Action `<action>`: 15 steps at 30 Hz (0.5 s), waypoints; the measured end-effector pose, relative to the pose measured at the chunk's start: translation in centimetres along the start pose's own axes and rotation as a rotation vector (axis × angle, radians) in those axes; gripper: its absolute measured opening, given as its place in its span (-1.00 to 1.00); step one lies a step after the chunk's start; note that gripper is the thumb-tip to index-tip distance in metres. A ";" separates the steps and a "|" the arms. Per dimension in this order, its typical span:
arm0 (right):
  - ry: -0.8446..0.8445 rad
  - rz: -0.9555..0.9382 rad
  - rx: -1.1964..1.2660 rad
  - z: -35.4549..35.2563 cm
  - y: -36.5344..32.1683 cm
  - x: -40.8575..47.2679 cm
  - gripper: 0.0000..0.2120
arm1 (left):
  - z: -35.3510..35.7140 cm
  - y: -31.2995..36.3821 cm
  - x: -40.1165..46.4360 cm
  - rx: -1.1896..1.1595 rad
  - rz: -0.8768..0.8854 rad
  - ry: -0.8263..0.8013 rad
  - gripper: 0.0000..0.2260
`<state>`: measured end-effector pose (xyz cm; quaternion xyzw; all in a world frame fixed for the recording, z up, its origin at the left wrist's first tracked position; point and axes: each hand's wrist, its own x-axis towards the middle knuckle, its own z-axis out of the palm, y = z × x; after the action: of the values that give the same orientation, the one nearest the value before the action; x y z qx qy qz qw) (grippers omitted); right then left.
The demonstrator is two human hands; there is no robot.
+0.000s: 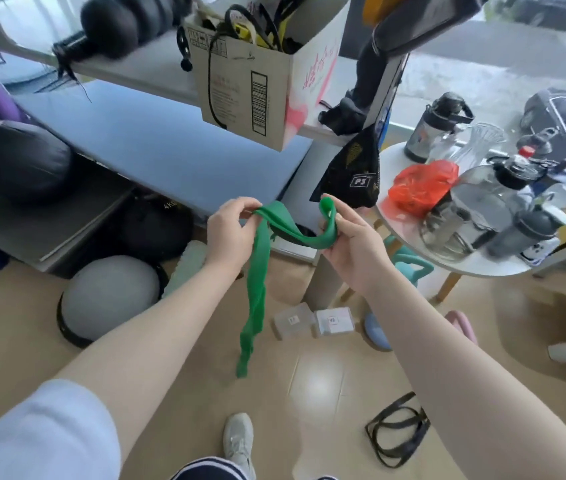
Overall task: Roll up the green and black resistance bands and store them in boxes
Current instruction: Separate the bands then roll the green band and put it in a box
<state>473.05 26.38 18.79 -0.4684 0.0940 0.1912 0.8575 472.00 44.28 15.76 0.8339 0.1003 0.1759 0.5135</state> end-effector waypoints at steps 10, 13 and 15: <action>-0.067 0.016 -0.335 -2.7 3.9 5.3 -0.65 | 2.7 -9.8 -1.9 0.208 -0.229 -0.292 -0.80; -0.096 0.034 -0.822 -7.1 10.1 6.3 -0.63 | 5.4 -14.1 -6.5 0.289 -0.493 -0.364 -0.71; -0.098 0.082 -0.966 -10.8 15.0 6.2 -0.68 | 8.1 -16.5 -10.7 0.080 -0.746 -0.329 -0.76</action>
<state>472.65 26.15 -0.74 -0.7991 -0.0279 0.2682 0.5373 465.64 41.41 -4.30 0.7766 0.3192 -0.1619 0.5184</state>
